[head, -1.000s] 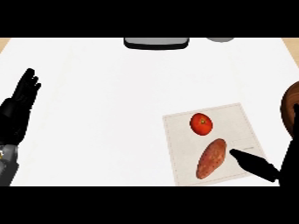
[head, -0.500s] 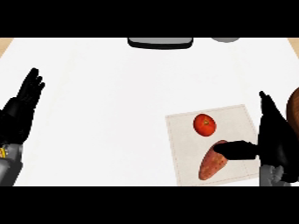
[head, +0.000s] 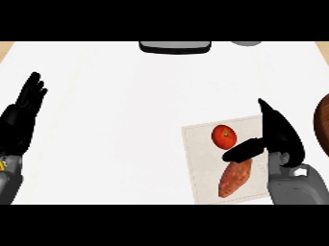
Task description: Pick the tomato from the placemat and place it in the bowl
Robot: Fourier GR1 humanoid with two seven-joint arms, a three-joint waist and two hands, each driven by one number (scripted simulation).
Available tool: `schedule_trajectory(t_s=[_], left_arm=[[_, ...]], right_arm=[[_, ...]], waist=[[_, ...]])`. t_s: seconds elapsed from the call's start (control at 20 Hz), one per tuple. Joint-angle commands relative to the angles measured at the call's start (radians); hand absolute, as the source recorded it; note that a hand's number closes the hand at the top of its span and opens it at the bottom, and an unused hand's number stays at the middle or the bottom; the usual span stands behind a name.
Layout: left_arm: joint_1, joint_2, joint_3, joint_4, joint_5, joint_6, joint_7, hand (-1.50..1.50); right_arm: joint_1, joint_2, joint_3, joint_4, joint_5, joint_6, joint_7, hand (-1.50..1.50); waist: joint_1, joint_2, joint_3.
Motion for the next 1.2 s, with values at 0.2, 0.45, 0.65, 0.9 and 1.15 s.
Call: schedule_trajectory(t_s=[0.2,0.45,0.65,0.9,1.15], left_arm=[[0.001,-0.023,0.005,0.008,-0.021,0.012,0.004,0.00],[-0.012,-0.012,0.028,-0.006,-0.020,-0.001,0.034,0.00],[0.028,-0.037,0.030,-0.002,-0.028,-0.014,0.001,0.00],[0.039,-0.013,0.046,-0.043,-0.033,-0.035,0.041,0.00],[0.032,-0.051,0.046,-0.041,-0.052,-0.026,0.025,0.00]], right_arm=[[-0.117,0.028,0.008,0.156,0.031,0.144,0.207,-1.50],[-0.200,0.062,0.047,0.229,0.155,0.119,0.202,-1.50],[-0.111,0.120,0.062,0.243,0.202,0.061,0.160,-1.50],[-0.119,0.152,0.013,0.264,0.166,0.119,0.164,-1.50],[-0.061,0.154,0.074,0.314,0.180,0.031,0.146,-1.50]], waist=[[-0.011,-0.002,0.001],[-0.012,-0.002,0.001],[-0.018,-0.003,0.002],[-0.016,-0.005,0.002],[-0.015,-0.004,0.002]])
